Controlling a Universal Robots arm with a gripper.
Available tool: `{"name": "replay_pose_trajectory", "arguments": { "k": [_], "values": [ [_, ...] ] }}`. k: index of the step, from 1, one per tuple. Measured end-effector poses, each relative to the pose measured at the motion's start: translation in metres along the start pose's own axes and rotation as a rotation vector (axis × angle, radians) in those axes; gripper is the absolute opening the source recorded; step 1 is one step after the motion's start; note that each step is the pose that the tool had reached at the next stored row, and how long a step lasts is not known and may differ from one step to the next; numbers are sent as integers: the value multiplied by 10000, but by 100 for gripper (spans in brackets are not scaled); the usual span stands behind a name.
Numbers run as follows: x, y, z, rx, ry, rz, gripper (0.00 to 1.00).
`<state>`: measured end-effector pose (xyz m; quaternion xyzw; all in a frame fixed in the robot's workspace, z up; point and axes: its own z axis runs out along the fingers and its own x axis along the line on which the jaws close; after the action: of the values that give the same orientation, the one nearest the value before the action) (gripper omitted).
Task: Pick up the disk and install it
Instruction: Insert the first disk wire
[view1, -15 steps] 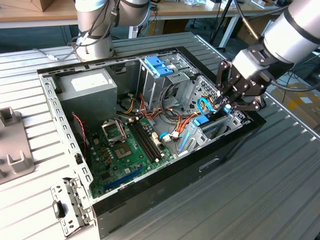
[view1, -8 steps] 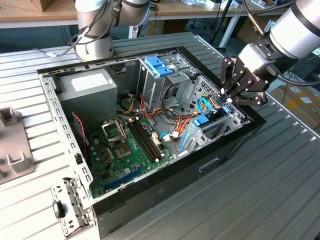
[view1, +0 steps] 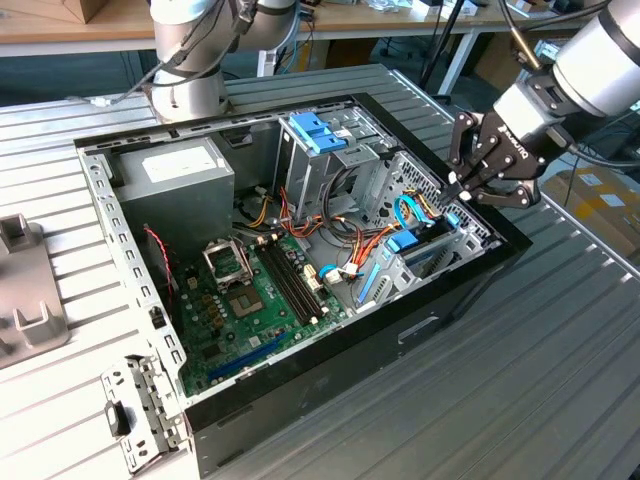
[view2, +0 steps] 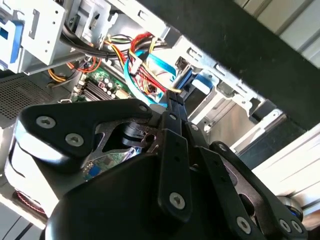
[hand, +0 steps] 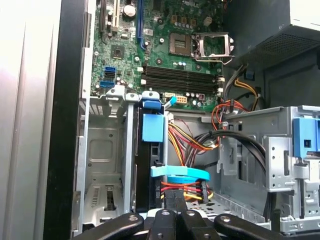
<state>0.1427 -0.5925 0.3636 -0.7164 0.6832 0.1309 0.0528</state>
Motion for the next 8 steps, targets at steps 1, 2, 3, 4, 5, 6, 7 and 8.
{"name": "replay_pose_trajectory", "arguments": {
  "k": [1, 2, 3, 4, 5, 6, 7, 8],
  "values": [
    [1, -10, 0, -17, -18, 3, 11],
    [0, -16, -2, -22, -30, 4, 11],
    [1, -20, -1, -24, -48, 3, 11],
    [2, -22, -1, -26, -59, 1, 11],
    [1, -25, -2, -26, -61, 1, 11],
    [1, -29, -3, -26, -61, 1, 11],
    [2, -41, -4, -31, -62, 1, 11],
    [3, -57, -5, -39, -63, 4, 11]
  ]
}}
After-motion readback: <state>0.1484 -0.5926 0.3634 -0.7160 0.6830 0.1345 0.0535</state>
